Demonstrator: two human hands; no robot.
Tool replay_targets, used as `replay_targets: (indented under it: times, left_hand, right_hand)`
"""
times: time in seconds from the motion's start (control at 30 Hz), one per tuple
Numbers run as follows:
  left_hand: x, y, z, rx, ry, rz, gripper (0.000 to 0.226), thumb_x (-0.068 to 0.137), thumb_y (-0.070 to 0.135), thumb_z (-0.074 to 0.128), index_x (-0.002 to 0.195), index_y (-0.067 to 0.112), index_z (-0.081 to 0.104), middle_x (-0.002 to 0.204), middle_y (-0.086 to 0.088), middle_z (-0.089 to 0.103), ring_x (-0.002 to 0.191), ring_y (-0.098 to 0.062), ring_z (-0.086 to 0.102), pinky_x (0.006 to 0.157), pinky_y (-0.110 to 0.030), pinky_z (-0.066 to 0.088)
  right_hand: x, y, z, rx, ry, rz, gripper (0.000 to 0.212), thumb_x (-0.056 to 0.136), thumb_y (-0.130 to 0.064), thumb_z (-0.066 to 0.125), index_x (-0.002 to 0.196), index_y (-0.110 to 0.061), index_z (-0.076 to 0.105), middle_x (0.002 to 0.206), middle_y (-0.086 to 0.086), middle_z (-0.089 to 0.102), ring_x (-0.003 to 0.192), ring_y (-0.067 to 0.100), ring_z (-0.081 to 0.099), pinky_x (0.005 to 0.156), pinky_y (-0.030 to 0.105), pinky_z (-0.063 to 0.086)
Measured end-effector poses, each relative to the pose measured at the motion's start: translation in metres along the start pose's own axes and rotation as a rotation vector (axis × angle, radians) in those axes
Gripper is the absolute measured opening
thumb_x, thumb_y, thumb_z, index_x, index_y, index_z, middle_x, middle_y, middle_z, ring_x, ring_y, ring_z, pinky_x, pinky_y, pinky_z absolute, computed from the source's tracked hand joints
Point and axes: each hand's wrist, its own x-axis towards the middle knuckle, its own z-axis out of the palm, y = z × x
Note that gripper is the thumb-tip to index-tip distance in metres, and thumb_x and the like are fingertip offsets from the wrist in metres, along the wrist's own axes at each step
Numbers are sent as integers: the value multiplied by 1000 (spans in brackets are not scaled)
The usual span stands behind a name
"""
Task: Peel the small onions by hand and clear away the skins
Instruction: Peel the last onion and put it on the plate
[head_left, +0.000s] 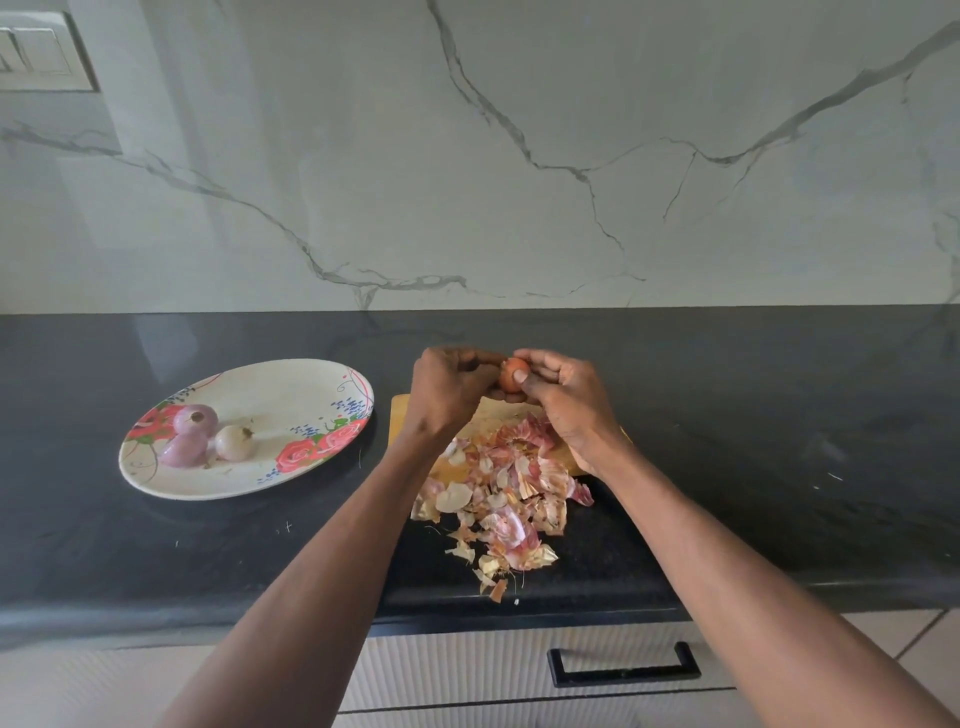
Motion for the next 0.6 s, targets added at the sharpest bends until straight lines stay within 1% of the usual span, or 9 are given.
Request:
replay_targets:
  times: [0.07, 0.17, 0.23, 0.3, 0.4, 0.5, 0.6]
  left_hand:
    - [0, 3, -1, -24, 10, -24, 23, 89, -9, 56, 94, -1, 77, 80, -10, 77, 69, -25, 76, 74, -36, 63]
    - [2, 4, -5, -68, -35, -39, 23, 90, -7, 54, 97, -4, 76, 87, -16, 77, 76, -31, 76, 80, -40, 63]
    - [2, 3, -7, -73, -71, -31, 22, 92, -5, 55, 100, -4, 76, 90, -17, 77, 79, -33, 76, 82, -41, 62]
    - [3, 1, -8, -36, -77, -5, 18, 94, 1, 61, 103, 0, 77, 90, -15, 77, 80, -32, 76, 83, -43, 62]
    - [5, -4, -9, 79, -63, 60, 17, 91, 8, 70, 106, 7, 78, 88, -9, 78, 76, -26, 76, 80, -46, 62]
    - [3, -4, -9, 168, -42, 118, 19, 92, 7, 70, 109, 7, 78, 90, -7, 78, 74, -18, 76, 79, -42, 63]
    - [2, -2, -8, 210, -21, 159, 19, 92, 6, 69, 109, 7, 78, 92, -5, 78, 75, -12, 75, 79, -37, 62]
  right_hand:
    - [2, 0, -1, 55, 6, 36, 24, 94, -7, 68, 118, -12, 68, 106, 0, 77, 96, 13, 73, 95, 45, 57]
    - [3, 1, -2, 87, 3, 43, 17, 94, -9, 68, 111, -10, 68, 100, 1, 78, 94, 20, 75, 91, 47, 59]
    - [4, 1, -3, 105, 0, 32, 16, 94, -7, 68, 110, -9, 68, 99, 2, 78, 94, 20, 74, 89, 42, 60]
    - [4, 0, -4, 143, -6, 24, 15, 94, -4, 66, 108, -8, 68, 99, 3, 78, 94, 20, 75, 86, 37, 60]
    - [4, 1, -4, 133, -11, 3, 15, 94, -2, 66, 104, -12, 68, 99, 4, 77, 94, 21, 74, 87, 37, 60]
    - [5, 2, -4, 111, 3, -7, 15, 93, -4, 68, 103, -15, 69, 104, 6, 75, 98, 24, 73, 90, 40, 60]
    - [6, 3, -4, 114, 10, -4, 16, 93, -4, 68, 106, -12, 68, 106, 9, 74, 100, 26, 72, 90, 39, 60]
